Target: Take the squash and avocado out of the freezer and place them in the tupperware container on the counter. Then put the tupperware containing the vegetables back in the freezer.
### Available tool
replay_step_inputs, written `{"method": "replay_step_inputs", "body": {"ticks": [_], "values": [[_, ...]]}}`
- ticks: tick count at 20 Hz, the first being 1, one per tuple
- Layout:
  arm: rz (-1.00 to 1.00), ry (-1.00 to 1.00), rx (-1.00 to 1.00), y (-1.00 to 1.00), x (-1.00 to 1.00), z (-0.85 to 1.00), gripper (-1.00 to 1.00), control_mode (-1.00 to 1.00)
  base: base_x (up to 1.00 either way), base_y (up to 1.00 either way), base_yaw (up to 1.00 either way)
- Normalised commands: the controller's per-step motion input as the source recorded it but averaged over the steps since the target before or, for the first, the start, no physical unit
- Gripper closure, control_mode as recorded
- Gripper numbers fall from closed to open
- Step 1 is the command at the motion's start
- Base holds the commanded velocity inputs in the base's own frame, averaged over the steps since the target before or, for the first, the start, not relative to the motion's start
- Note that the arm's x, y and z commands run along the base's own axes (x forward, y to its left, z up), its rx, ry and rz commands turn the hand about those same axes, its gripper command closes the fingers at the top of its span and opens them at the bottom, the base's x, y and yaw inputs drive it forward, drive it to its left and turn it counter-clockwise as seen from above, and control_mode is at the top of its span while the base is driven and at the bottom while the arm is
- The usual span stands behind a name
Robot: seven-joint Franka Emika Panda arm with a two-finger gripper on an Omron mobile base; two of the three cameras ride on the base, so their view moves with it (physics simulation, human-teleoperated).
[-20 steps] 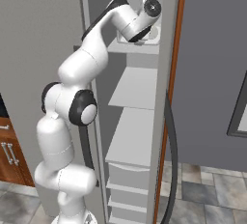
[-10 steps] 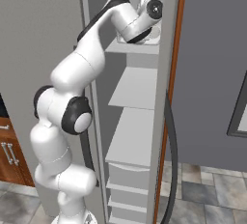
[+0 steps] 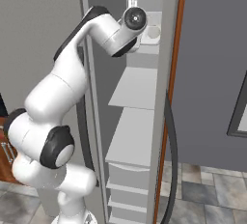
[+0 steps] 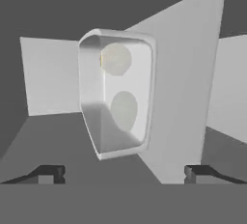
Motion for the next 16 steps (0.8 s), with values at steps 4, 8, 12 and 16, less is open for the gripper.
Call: {"method": "replay_step_inputs", "body": {"ticks": [4,8,12,16], "values": [[-0.25,-0.04,-0.06,0.00,-1.00,-0.21,-1.00,-1.00,0.00,0.00,0.00],[-0.22,0.00,-0.06,0.00,-1.00,-0.27,-1.00,-1.00,0.00,0.00,0.00],[-0.17,0.00,-0.06,0.00,-1.00,-0.37,-1.00,-1.00,0.00,0.00,0.00],[-0.16,0.06,-0.05,0.00,-1.00,-0.45,-1.00,-1.00,0.00,0.00,0.00]]}}
